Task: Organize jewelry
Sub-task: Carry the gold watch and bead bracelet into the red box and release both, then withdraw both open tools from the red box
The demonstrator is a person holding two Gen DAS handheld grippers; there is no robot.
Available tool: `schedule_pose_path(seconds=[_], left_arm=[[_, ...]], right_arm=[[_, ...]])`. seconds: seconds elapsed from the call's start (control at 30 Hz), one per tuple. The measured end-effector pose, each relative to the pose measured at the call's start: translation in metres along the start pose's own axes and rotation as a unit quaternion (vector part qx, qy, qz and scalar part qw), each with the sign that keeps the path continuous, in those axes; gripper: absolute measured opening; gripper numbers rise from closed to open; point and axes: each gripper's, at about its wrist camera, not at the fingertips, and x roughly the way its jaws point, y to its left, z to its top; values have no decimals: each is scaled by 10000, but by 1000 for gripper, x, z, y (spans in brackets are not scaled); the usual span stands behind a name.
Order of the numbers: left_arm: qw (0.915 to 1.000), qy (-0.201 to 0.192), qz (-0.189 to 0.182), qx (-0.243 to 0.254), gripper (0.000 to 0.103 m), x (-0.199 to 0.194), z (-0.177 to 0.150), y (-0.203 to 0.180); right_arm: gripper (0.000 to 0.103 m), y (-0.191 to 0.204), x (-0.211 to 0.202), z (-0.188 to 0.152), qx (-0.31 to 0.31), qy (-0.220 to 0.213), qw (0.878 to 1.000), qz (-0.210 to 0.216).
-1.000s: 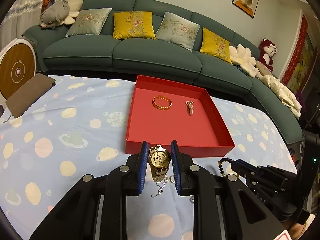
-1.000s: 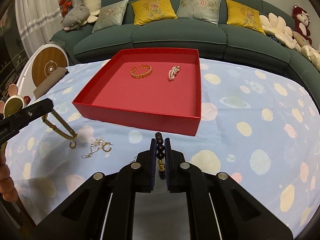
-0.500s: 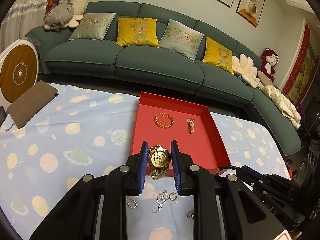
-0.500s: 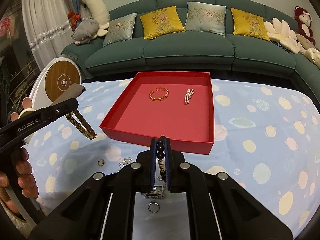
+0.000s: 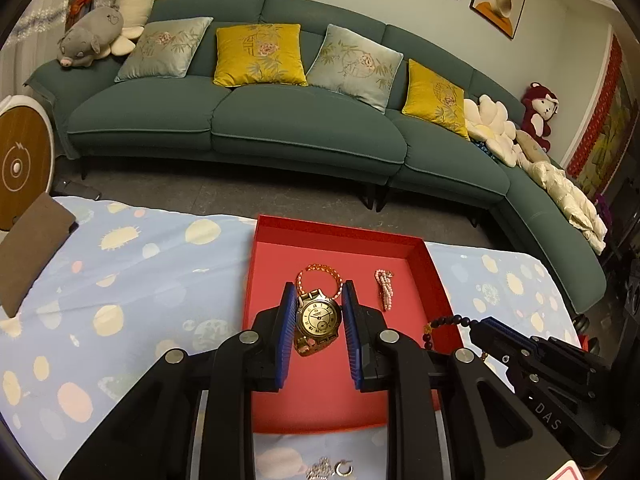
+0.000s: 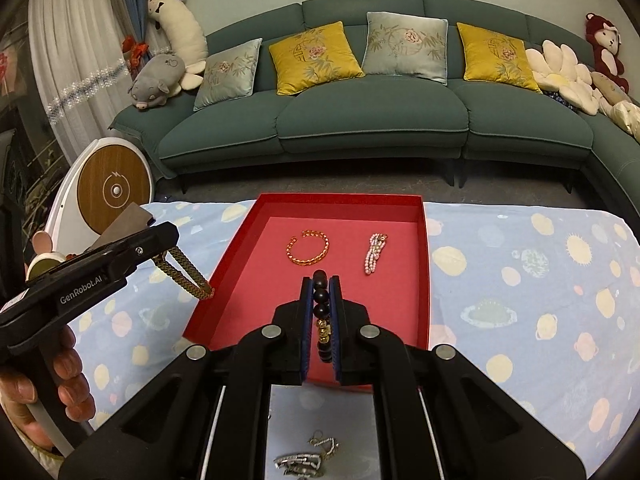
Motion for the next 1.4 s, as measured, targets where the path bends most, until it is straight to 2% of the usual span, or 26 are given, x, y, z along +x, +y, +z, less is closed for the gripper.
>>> schedule_pose_path(seconds=[0.1, 0.3, 0.37, 0.53, 0.6, 0.63, 0.67, 0.77, 0.8, 1.03, 1.1, 1.23, 1.33, 1.4], left_arm=[[9999, 100, -42, 72, 20, 26, 3, -2], [9988, 466, -19, 140, 20, 73, -4, 4], [9984, 547, 59, 143, 20, 85, -9, 7], [9975, 675, 180, 113, 20, 101, -18, 11], [9981, 547, 232, 154, 25, 99, -21, 10], [9982, 502, 282, 183, 39, 98, -21, 9], [9982, 445, 347, 203, 50, 96, -21, 9], [9981, 261, 483, 276, 54, 83, -20, 8], [9979, 230, 518, 304, 54, 78, -18, 9], [9971, 257, 644, 319, 54, 20, -22, 20], [9970, 185, 694, 290, 54, -1, -35, 23], [9948, 150, 979, 224, 54, -36, -70, 32], [9951, 81, 987, 54, 54, -57, -93, 37], [9951, 99, 985, -31, 54, -63, -107, 38]], right_arm=[[7, -9, 21, 6, 205, 175, 9996, 116], [7, -13, 68, 11, 160, 444, 9987, 209], [7, -17, 85, 6, 114, 562, 9982, 177], [7, -32, 109, -7, 98, 799, 9964, -255], [8, -36, 109, -6, 46, 768, 9962, -412], [9, -37, 108, -6, 11, 711, 9961, -531], [11, -38, 108, -6, -33, 675, 9957, -636], [27, -37, 98, -5, -108, 461, 9951, -866], [29, -36, 91, -4, -102, 355, 9955, -871], [30, -30, 23, -14, -118, -81, 9977, -660], [30, -25, 6, -17, -100, -150, 9976, -672], [30, -16, -26, -32, 122, -272, 9989, -348], [36, -7, -41, -53, 131, -233, 9994, -234], [37, -5, -47, -74, 177, -54, 9998, -118]])
